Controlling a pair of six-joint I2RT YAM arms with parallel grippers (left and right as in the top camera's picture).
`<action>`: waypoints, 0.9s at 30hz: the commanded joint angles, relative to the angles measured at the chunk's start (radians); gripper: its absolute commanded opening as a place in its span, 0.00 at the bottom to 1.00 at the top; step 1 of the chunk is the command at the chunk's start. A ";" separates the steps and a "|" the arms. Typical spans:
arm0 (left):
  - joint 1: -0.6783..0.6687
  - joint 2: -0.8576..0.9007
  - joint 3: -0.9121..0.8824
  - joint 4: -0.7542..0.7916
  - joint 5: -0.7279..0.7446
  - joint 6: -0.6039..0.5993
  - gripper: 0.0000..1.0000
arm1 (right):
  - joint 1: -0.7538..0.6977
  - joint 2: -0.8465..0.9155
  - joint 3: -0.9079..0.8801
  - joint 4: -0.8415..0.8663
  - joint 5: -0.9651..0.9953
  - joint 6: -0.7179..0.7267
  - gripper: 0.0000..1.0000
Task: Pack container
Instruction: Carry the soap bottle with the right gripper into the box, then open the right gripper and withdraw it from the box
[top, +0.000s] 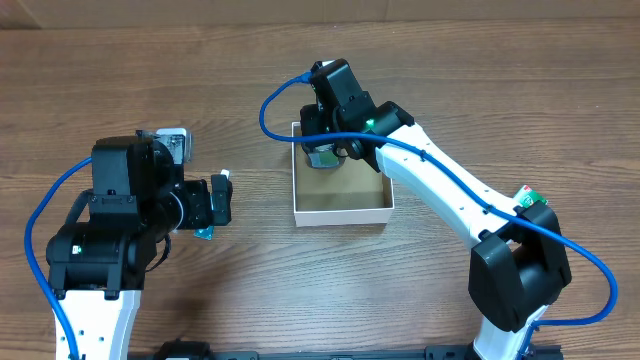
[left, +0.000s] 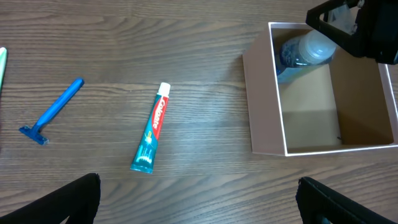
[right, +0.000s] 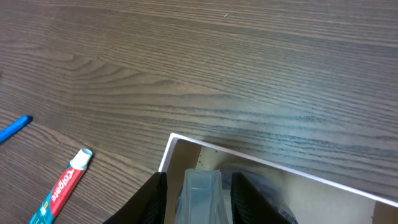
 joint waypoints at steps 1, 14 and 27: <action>0.006 0.002 0.024 0.000 0.011 -0.010 1.00 | 0.005 -0.014 0.026 -0.021 -0.001 0.009 0.43; 0.006 0.002 0.024 0.000 0.010 -0.010 1.00 | -0.016 -0.097 0.027 -0.086 0.103 0.078 0.90; 0.006 0.002 0.024 0.001 -0.008 -0.010 1.00 | -0.416 -0.373 0.027 -0.359 0.190 0.279 1.00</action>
